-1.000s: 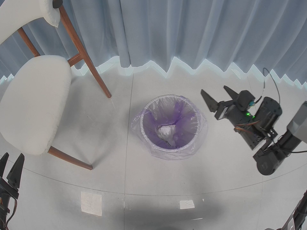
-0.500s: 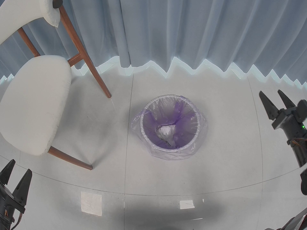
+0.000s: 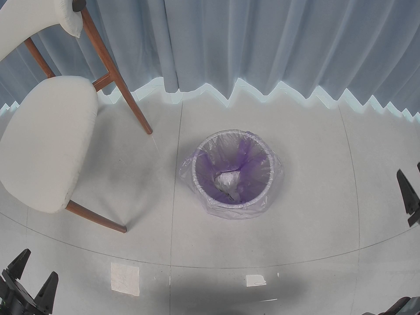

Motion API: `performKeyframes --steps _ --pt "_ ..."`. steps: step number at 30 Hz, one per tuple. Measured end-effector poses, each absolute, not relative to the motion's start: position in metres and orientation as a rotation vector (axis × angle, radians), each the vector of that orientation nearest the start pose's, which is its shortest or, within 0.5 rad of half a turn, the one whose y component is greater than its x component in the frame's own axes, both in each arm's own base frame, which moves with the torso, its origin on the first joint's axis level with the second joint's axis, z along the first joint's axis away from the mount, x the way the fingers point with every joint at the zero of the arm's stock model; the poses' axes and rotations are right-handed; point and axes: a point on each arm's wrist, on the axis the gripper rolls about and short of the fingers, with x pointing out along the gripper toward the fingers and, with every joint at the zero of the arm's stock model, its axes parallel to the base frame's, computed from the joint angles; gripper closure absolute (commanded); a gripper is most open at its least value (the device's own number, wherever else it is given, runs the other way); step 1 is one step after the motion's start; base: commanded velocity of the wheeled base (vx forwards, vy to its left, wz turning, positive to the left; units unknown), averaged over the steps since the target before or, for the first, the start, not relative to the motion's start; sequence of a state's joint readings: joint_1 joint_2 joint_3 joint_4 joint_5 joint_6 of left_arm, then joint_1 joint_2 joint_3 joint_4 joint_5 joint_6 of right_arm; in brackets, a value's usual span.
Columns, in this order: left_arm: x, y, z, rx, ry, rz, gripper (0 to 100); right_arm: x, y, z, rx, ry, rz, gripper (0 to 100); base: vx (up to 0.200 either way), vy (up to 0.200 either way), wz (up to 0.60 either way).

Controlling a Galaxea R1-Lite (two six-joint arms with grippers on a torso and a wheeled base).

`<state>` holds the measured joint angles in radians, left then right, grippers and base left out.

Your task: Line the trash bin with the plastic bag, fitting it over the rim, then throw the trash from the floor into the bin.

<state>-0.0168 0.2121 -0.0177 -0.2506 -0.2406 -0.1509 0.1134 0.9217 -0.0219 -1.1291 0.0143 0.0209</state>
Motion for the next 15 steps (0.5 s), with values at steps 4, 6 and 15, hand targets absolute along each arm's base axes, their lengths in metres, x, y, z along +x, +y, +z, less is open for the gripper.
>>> performKeyframes --steps 4,6,15 --pt "-0.013 -0.005 0.102 -0.12 -0.05 -0.25 0 0.061 0.007 0.158 0.024 -0.141 0.133 0 0.0 0.0 0.0" --pt "-0.015 -0.005 0.099 -0.111 -0.055 -0.239 0 0.048 0.006 0.149 0.02 -0.101 0.136 0 0.0 0.0 0.0" --pt "-0.021 -0.004 0.091 -0.047 -0.062 -0.169 0 0.001 0.001 0.097 0.0 0.131 0.11 0 0.0 0.0 0.0"
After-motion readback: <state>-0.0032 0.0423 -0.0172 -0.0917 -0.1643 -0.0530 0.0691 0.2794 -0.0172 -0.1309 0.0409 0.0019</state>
